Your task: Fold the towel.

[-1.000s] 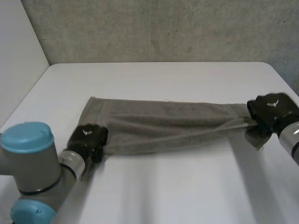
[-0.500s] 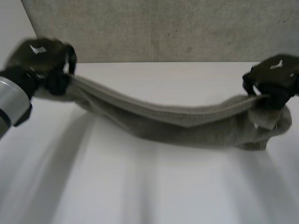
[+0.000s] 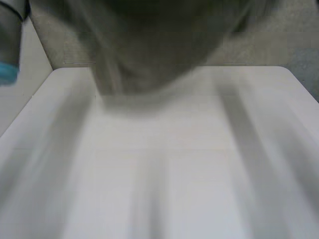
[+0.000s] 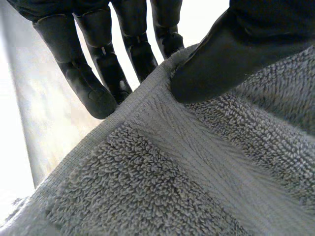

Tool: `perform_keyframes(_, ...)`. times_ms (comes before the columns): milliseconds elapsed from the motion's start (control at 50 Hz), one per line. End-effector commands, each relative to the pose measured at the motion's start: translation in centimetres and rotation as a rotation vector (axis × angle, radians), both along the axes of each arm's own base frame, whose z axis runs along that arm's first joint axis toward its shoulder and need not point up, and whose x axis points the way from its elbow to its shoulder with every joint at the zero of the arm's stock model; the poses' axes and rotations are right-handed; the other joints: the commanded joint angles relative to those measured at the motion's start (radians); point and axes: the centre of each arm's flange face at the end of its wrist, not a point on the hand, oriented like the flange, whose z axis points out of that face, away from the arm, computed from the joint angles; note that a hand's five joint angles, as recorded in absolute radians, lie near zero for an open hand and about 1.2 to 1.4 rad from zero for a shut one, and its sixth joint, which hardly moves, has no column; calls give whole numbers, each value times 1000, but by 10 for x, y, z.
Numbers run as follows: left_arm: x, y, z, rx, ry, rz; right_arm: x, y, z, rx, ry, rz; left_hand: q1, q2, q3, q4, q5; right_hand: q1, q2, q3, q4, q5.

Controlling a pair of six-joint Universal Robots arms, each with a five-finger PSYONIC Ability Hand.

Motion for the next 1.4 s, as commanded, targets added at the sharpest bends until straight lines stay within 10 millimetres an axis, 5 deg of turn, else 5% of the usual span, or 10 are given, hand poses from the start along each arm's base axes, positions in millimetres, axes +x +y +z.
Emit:
perform_keyframes(20, 2, 11, 14, -96, 66, -58, -3, 7, -3, 81, -66, 85, -32, -102, -140, -116, -290, 96, 54, 59, 61, 38)
perform_keyframes(220, 7, -8, -73, 138, -35, -16, 5, -12, -80, 376, 102, 43, -32, -102, -140, -116, -290, 96, 54, 59, 61, 38)
perform_keyframes(320, 12, -9, -140, 300, -151, -7, 8, -17, -162, 593, 265, 7, -32, -102, -140, -116, -290, 96, 54, 59, 61, 38)
perform_keyframes(420, 12, 14, -231, 525, -331, -49, 5, -12, -227, 762, 352, -8, -32, -102, -140, -116, -290, 96, 54, 59, 61, 38)
perform_keyframes(580, 19, 52, -290, 673, -496, -72, -5, 7, -287, 958, 403, -15, -32, -102, -140, -116, -290, 96, 54, 59, 61, 38)
perform_keyframes(880, 38, 71, -282, 689, -502, -38, -20, 54, -287, 1054, 385, -9, -32, -102, -140, -116, -290, 96, 54, 59, 61, 38)
perform_keyframes(960, 41, 69, -282, 692, -494, -28, -26, 58, -297, 1101, 368, -29, -32, -102, -140, -116, -290, -351, -393, -388, -386, -409)
perform_keyframes(1240, 41, 67, -287, 705, -494, -28, -48, 47, -298, 1137, 284, -180, -32, -102, -140, -116, -290, -781, -823, -818, -816, -839)
perform_keyframes(1360, 48, 62, -286, 710, -481, -4, -49, 48, -297, 1150, 251, -176, -32, -102, -140, -116, -290, -531, -573, -569, -567, -589)
perform_keyframes(1400, 50, 62, -287, 715, -477, -1, -49, 48, -298, 1160, 236, -171, -32, -102, -140, -116, -290, -149, -191, -186, -184, -207)
